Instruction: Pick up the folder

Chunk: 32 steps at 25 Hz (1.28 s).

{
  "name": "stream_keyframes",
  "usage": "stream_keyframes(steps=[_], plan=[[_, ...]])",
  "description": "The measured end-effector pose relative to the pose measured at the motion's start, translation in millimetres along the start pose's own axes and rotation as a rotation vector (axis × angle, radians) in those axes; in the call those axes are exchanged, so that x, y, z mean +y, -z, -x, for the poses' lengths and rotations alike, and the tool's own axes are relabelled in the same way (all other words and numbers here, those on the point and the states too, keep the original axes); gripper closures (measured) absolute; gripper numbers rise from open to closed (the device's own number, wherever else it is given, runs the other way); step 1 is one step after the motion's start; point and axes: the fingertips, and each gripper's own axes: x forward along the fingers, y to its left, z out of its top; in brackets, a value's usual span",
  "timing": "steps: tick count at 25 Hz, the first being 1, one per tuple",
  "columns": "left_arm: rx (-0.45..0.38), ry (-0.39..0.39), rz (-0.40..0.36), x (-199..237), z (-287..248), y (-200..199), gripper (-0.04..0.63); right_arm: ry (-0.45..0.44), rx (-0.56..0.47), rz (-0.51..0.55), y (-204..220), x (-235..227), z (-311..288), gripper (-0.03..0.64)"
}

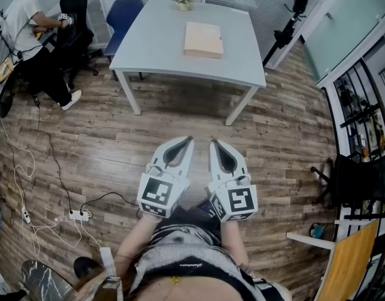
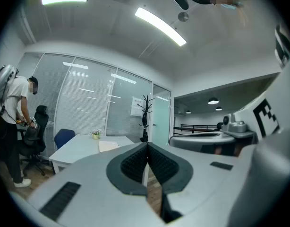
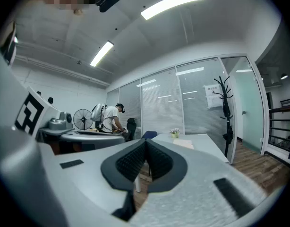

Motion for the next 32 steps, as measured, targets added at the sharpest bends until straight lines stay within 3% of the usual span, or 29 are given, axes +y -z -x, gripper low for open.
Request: stream_keyframes(steps=[4,7,10,14,24,32], plan=[[-0.021,-0.022,0.014,10,4,-4,0.585,-0.012,-0.009,-0.041,3,2,-5,0.601],[-0.023,-0.023,0.068,10,4,-5,0.581,-0.028,-0.006,-0.077,6,0,-5,0.509],[-0.033,-0.017,0.101,11,4,-1,0.523,-0.028,0.000,-0.076,8,-2,-4,0.509],[-0.032,-0.005,0.116,13,5,2,0.497,-0.018,0.007,-0.070,7,-1,-4,0.505],[-0.017,-0.008,0.106,26,-10,2,0.497,-0.022,0.013,-0.081,9,-12,-24,0.505],[-0.029,-0.037,0.129,65,-69,-3,0.497,-0.049,0.023,-0.125,13,-52,-84,0.496]])
